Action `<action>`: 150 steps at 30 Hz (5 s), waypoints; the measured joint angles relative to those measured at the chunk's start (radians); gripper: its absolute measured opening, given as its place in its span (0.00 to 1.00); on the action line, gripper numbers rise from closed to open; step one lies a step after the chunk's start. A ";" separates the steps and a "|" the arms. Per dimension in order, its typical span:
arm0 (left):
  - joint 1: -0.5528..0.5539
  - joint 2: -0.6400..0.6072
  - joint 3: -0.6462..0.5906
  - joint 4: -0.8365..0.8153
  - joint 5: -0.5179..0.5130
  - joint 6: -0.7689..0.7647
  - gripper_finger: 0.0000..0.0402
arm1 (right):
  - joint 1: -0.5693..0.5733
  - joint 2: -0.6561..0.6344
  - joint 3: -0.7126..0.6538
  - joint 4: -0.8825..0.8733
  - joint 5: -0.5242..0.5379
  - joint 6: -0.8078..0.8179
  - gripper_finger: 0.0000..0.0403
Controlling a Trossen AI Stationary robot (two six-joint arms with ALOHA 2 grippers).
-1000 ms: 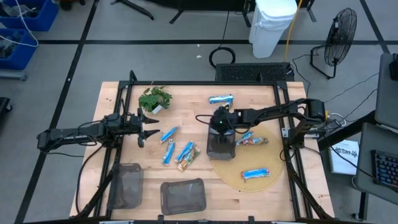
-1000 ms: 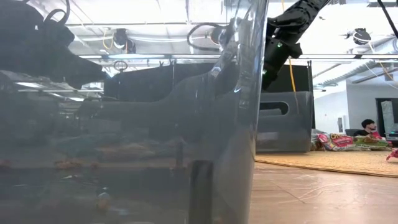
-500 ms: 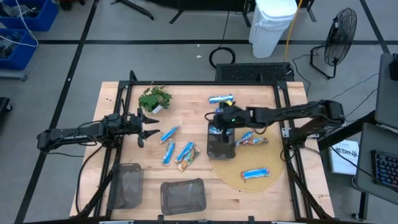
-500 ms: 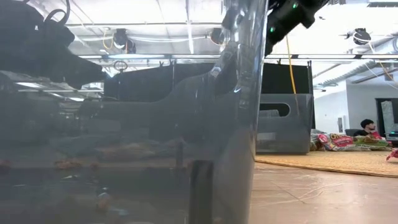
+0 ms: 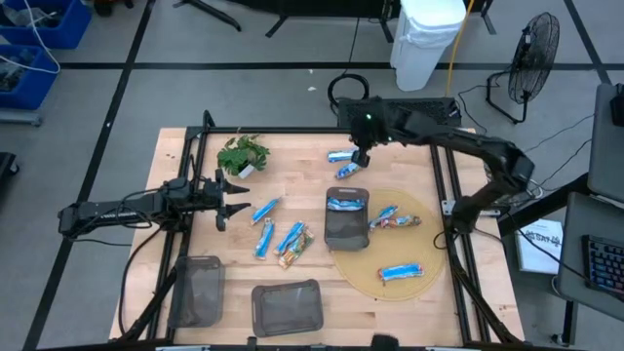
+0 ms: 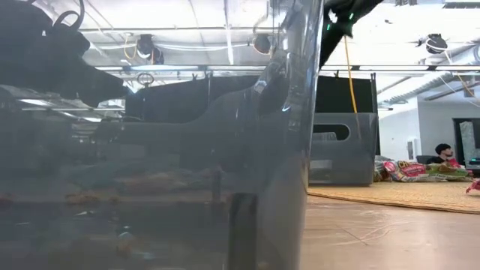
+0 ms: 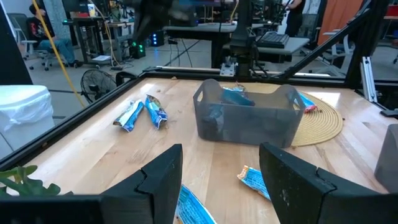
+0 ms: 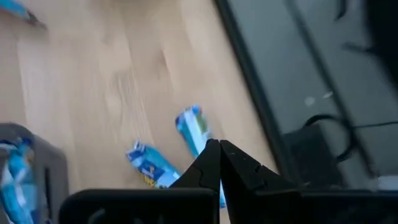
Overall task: Pick and place Granola Bars by type
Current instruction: Put the top blue granola bar into the top right black bin
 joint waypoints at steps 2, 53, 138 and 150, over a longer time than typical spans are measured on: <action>0.000 0.000 0.000 0.000 0.000 0.000 0.54 | -0.032 0.053 0.000 -0.001 -0.028 -0.021 0.00; 0.000 0.000 0.000 0.001 0.000 0.000 0.54 | -0.106 0.358 0.001 0.010 0.023 0.049 0.46; 0.000 0.000 0.000 0.001 0.000 0.000 0.54 | 0.422 -0.041 -0.048 -0.102 -0.162 0.269 0.00; 0.000 0.000 0.000 0.001 0.000 0.000 0.54 | 0.512 -0.039 -0.295 0.085 -0.211 0.347 0.00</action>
